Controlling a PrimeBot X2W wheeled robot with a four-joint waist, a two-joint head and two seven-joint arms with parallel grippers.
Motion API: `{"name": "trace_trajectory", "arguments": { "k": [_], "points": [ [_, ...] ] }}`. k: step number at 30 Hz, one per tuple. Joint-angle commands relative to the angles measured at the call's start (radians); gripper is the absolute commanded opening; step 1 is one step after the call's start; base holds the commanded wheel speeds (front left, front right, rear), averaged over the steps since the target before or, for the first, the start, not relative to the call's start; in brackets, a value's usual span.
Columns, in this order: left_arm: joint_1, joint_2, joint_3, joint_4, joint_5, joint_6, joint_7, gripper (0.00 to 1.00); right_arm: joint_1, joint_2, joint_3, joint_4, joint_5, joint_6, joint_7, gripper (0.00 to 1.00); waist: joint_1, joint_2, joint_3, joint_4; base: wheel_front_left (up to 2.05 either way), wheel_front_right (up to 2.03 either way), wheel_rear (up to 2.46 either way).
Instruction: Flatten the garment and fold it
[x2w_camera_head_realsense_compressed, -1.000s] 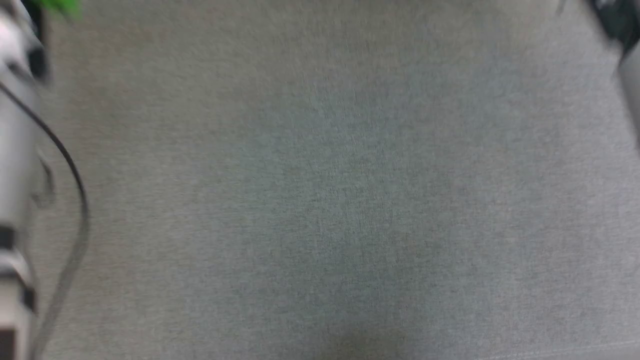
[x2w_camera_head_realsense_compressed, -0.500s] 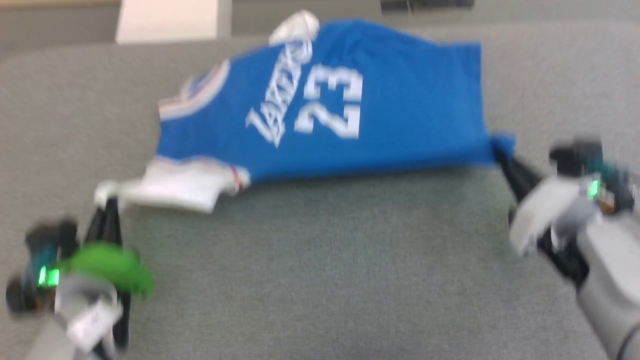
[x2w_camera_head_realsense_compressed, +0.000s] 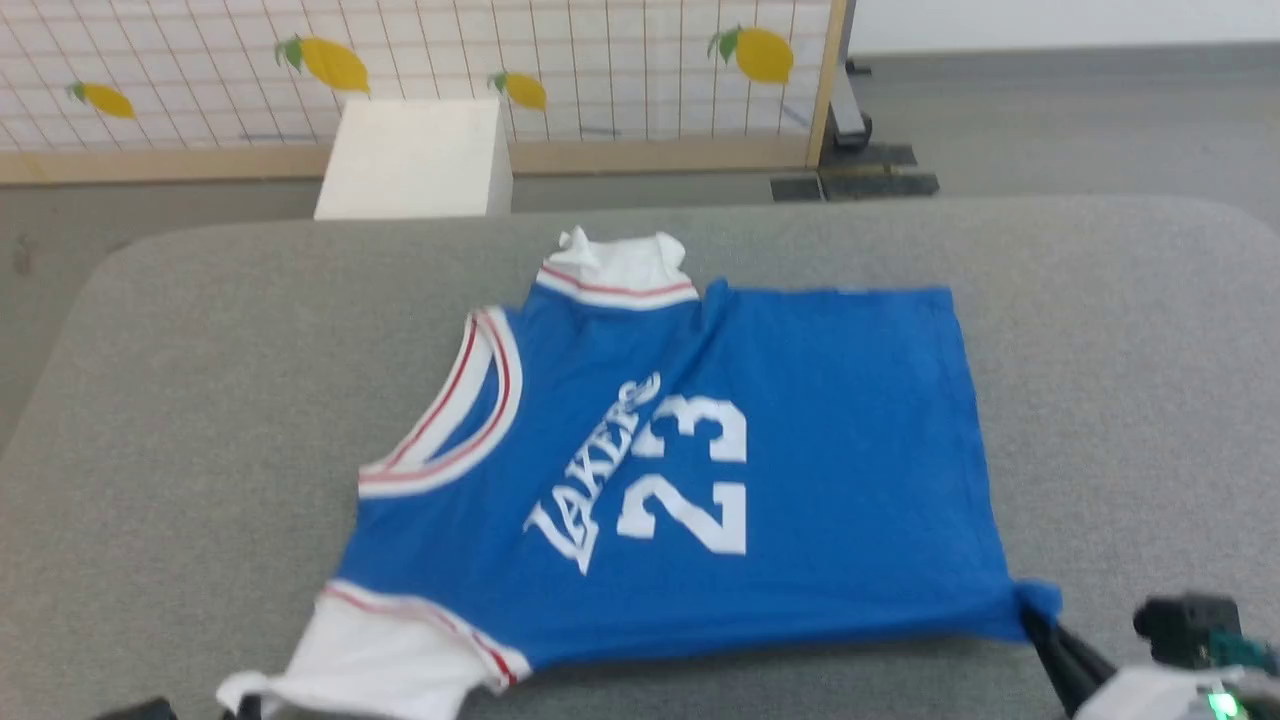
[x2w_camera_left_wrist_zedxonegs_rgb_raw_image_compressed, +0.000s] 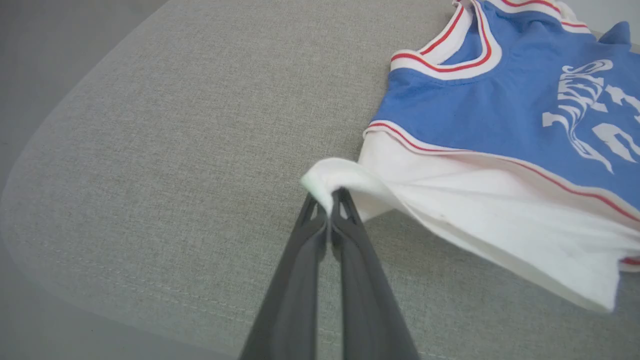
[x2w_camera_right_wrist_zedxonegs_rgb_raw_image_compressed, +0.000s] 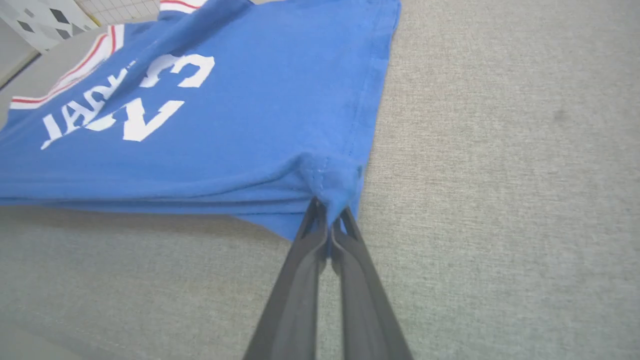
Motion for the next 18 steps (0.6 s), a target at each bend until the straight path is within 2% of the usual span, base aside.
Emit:
{"name": "trace_trajectory", "arguments": {
  "k": [1, 6, 11, 14, 18],
  "points": [
    [0.035, 0.018, 0.009, -0.015, -0.008, 0.022, 0.013, 0.0, 0.044, 0.01, -0.033, -0.034, -0.017, -0.002, 0.021, 0.0, 0.0001, 0.012, -0.035, 0.017, 0.0, 0.0, 0.0],
    [0.121, 0.038, 0.005, -0.08, -0.035, 0.051, 0.079, 0.0, 0.194, 0.076, -0.126, -0.165, -0.069, -0.002, 0.104, 0.0, 0.0001, 0.012, -0.062, 0.031, 0.0, 0.0, 0.0],
    [0.135, 0.056, 0.014, -0.13, -0.038, 0.056, 0.092, 0.0, 0.256, 0.124, -0.181, -0.247, -0.098, -0.002, 0.154, 0.0, 0.0001, 0.012, -0.064, 0.035, 0.0, 0.0, 0.0],
    [0.071, 0.059, 0.013, -0.137, -0.026, 0.038, 0.08, 0.0, 0.234, 0.144, -0.197, -0.262, -0.109, -0.002, 0.173, 0.0, 0.0001, 0.012, -0.045, 0.039, 0.0, 0.0, 0.0],
    [-0.063, 0.041, -0.005, -0.087, -0.024, -0.01, 0.069, 0.0, 0.157, 0.149, -0.19, -0.242, -0.116, -0.002, 0.191, 0.0, 0.0001, 0.012, -0.02, 0.039, 0.0, 0.0, 0.0]
  ]
}}
